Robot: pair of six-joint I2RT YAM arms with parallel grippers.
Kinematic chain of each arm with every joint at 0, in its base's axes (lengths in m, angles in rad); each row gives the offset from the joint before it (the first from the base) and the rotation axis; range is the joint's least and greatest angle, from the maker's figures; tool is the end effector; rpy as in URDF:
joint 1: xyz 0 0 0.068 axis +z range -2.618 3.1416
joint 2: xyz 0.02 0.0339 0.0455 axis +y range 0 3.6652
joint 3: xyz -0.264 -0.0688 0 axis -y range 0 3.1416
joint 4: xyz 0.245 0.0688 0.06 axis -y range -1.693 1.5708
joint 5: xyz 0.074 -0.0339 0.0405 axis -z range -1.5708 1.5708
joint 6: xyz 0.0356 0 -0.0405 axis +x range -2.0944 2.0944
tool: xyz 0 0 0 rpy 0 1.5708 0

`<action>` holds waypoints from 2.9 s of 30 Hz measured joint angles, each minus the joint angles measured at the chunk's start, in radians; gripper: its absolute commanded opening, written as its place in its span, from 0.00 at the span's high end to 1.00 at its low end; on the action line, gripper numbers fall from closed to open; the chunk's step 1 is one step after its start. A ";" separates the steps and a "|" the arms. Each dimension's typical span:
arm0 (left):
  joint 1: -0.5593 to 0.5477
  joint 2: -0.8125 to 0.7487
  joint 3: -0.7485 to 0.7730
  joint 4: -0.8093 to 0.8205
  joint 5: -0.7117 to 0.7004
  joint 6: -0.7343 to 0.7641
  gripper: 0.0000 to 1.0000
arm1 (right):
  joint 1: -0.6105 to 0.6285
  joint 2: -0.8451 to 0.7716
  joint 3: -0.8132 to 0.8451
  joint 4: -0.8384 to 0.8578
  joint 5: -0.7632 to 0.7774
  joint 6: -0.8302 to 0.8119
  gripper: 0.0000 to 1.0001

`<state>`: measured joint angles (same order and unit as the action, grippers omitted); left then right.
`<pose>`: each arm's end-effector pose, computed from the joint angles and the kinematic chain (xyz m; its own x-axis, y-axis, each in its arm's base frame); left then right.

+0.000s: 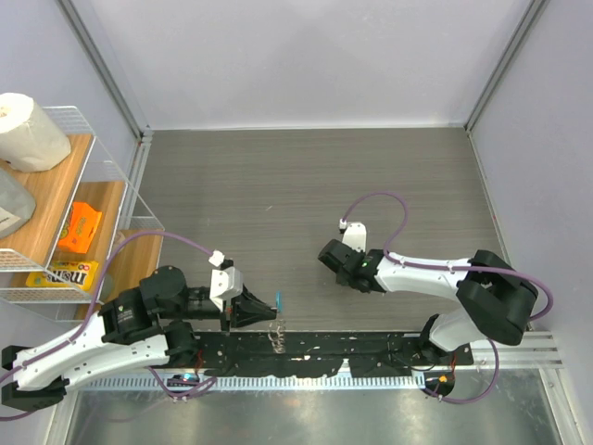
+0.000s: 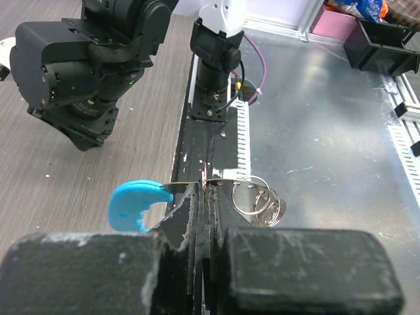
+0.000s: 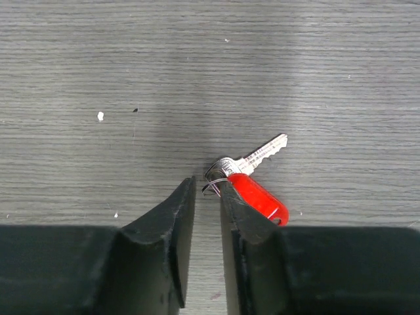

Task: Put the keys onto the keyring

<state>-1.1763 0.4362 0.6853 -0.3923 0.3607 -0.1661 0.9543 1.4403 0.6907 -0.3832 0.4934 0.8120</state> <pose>0.0305 -0.1060 0.3283 -0.2191 0.1238 -0.9678 0.9752 0.0584 -0.2133 0.1586 0.1947 0.1568 -0.7974 -0.0199 -0.6031 -0.0346 0.9993 0.0127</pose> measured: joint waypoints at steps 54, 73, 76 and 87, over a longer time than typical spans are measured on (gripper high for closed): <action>0.000 0.102 0.034 0.187 0.373 -0.032 1.00 | 0.159 -0.503 0.457 -0.240 -1.283 -0.918 0.94; 0.000 0.149 0.051 0.244 0.414 -0.040 1.00 | 0.319 -0.306 0.627 -0.348 -1.360 -1.021 0.95; 0.000 0.149 0.051 0.246 0.408 -0.040 1.00 | 0.322 -0.306 0.632 -0.328 -1.363 -1.011 0.94; 0.000 0.121 0.050 0.281 0.355 -0.035 1.00 | 0.322 -0.321 0.583 -0.111 -1.400 -0.852 0.95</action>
<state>-1.1763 0.5575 0.7349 -0.1116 0.7158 -0.2012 1.2766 1.1194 1.2736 -0.4946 -0.9070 -0.0402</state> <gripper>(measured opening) 0.034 0.063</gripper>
